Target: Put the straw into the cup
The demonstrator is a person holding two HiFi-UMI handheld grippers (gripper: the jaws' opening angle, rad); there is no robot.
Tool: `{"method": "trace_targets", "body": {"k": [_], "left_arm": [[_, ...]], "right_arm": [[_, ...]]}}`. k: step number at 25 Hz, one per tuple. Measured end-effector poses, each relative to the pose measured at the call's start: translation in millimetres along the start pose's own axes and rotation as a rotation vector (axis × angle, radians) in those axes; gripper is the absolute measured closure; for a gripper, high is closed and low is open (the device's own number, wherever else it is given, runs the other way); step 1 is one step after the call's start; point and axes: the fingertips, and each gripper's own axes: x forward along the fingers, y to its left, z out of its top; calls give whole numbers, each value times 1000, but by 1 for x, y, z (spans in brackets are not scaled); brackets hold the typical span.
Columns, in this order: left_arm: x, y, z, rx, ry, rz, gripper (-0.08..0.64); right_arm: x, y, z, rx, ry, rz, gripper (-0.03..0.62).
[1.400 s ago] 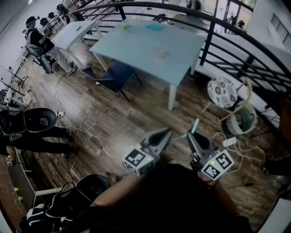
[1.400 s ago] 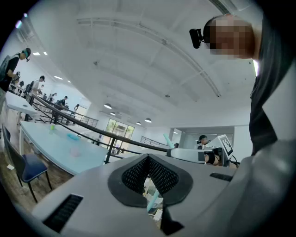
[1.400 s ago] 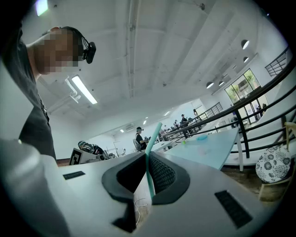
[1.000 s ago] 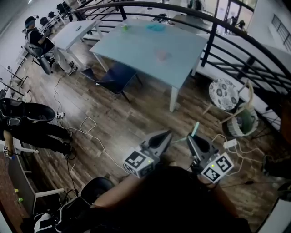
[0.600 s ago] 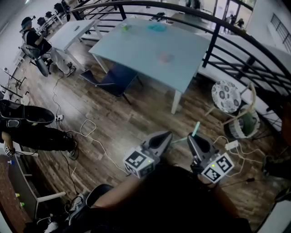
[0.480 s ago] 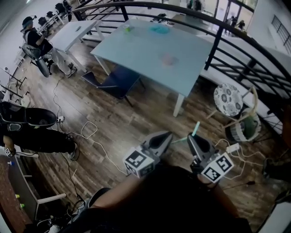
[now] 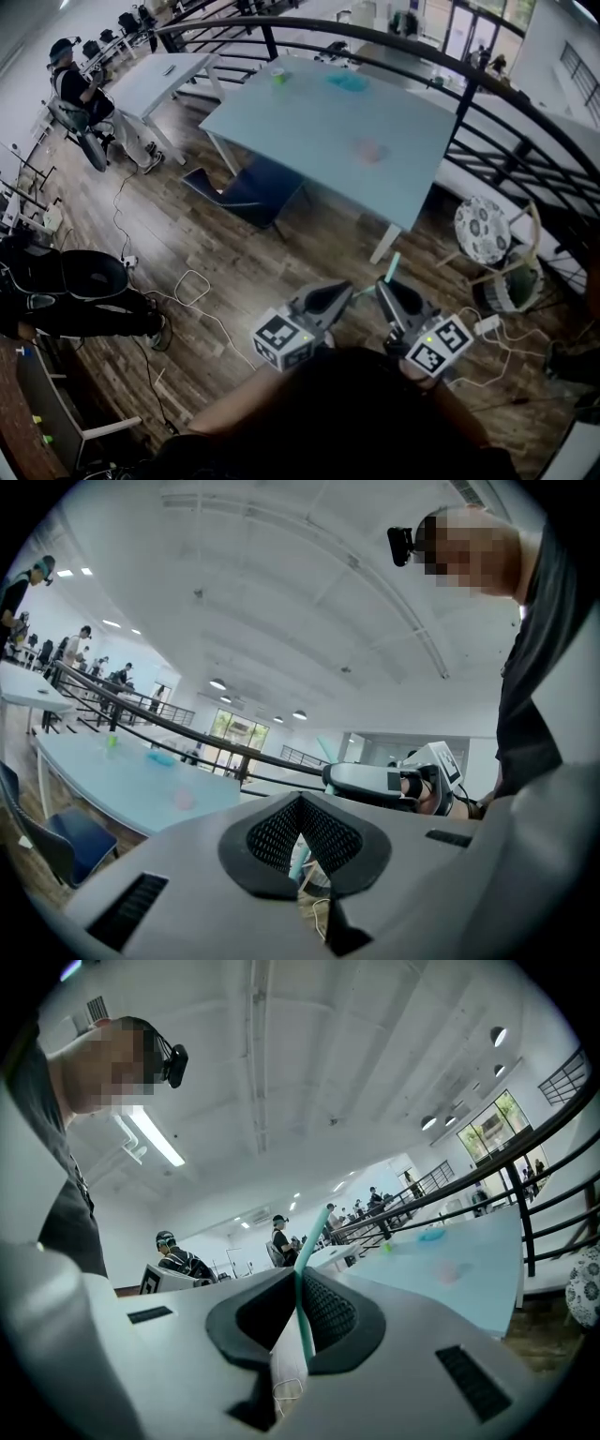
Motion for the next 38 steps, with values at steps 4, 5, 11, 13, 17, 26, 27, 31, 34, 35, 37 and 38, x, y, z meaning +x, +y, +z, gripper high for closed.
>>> {"method": "trace_targets", "body": {"k": [4, 5, 11, 13, 17, 26, 27, 31, 34, 35, 37, 38], "left_arm": [[-12, 25, 2, -6, 0, -13, 549], [-17, 31, 2, -9, -1, -11, 549], [-28, 56, 2, -35, -1, 8, 549], [-27, 63, 4, -41, -2, 11, 549], [-28, 72, 11, -44, -7, 25, 549], [9, 95, 21, -66, -19, 63, 549], [17, 98, 23, -67, -19, 67, 549], [55, 105, 32, -64, -21, 75, 549], [88, 107, 39, -60, -27, 79, 549], [101, 106, 41, -59, -28, 78, 549], [126, 104, 44, -55, -25, 74, 549], [139, 102, 45, -53, -21, 71, 549]], "right_arm": [[29, 4, -6, -5, 9, -9, 561], [36, 8, -9, -5, 13, -4, 561], [60, 9, -13, 6, 30, 1, 561], [67, 6, -12, 11, 34, 3, 561], [81, 2, -10, 14, 39, 23, 561], [98, -39, 8, 19, 41, 60, 561], [99, -46, 12, 20, 41, 63, 561], [100, -83, 31, 21, 40, 72, 561], [96, -113, 47, 16, 34, 78, 561], [93, -123, 53, 15, 34, 78, 561], [85, -142, 64, 12, 33, 76, 561], [81, -151, 69, 7, 32, 74, 561]]}}
